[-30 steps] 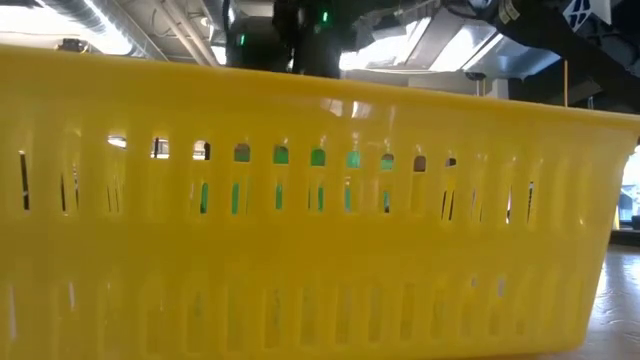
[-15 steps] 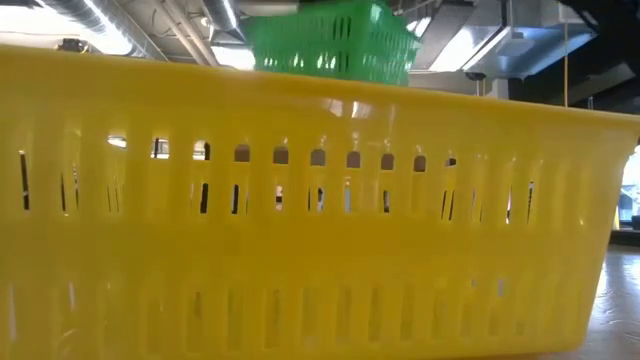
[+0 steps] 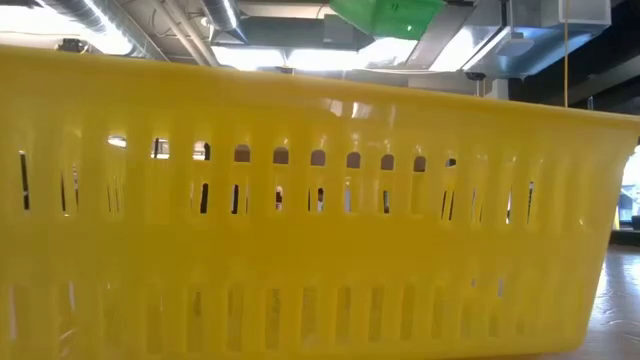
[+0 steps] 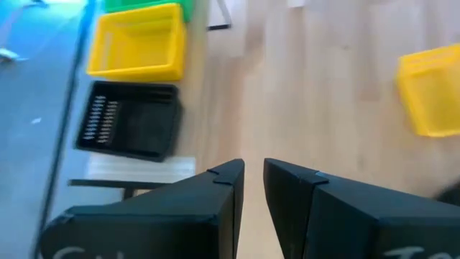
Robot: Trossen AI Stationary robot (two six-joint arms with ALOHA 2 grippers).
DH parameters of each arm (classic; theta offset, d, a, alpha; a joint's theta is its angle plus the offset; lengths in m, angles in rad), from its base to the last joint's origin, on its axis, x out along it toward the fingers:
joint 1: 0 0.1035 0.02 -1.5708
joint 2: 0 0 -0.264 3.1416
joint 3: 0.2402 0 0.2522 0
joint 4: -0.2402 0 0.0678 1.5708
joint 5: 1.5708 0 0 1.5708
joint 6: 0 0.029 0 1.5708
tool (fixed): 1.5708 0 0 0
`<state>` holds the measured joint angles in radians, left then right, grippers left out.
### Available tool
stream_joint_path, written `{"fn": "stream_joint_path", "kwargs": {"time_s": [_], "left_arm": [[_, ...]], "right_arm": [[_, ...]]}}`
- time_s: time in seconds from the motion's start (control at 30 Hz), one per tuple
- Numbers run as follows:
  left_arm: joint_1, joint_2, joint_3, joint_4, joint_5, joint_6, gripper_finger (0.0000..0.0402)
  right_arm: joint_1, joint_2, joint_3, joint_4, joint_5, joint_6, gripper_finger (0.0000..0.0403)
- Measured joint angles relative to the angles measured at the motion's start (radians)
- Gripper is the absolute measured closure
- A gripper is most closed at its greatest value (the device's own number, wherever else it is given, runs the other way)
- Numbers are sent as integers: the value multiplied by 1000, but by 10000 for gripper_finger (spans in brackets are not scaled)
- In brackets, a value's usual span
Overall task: Stack baskets on shelf by color
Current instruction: Stack the green bin on top of the other green bins on the shelf
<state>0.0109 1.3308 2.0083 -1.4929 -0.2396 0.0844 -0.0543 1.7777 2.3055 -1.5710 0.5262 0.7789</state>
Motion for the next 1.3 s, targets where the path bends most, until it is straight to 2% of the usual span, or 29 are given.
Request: {"fn": "stream_joint_path", "kwargs": {"time_s": [0.17, 0.3, 0.43, 0.67, 0.9, 1.07, 1.3], "left_arm": [[23, 60, 0, 13, -59, 8, 355], [57, 111, -1, 17, -65, 70, 355], [82, 136, 0, 51, -65, 130, 355], [137, 141, 1, 73, -91, 159, 355], [172, 140, 1, 74, -91, 162, 355], [173, 140, 1, 74, -90, 180, 355], [173, 140, 1, 74, -89, 185, 355]], "right_arm": [[-148, -59, 0, -3, 79, -63, 403], [-299, -66, 0, -2, 44, -129, 403], [-440, -68, -31, 2, -126, -155, 403], [-601, -67, -176, 40, -343, -128, 403], [-674, -66, -293, 171, -475, -126, 403], [-687, -65, -358, 170, -484, -103, 403], [-688, -65, -382, 216, -498, -136, 401]]}}
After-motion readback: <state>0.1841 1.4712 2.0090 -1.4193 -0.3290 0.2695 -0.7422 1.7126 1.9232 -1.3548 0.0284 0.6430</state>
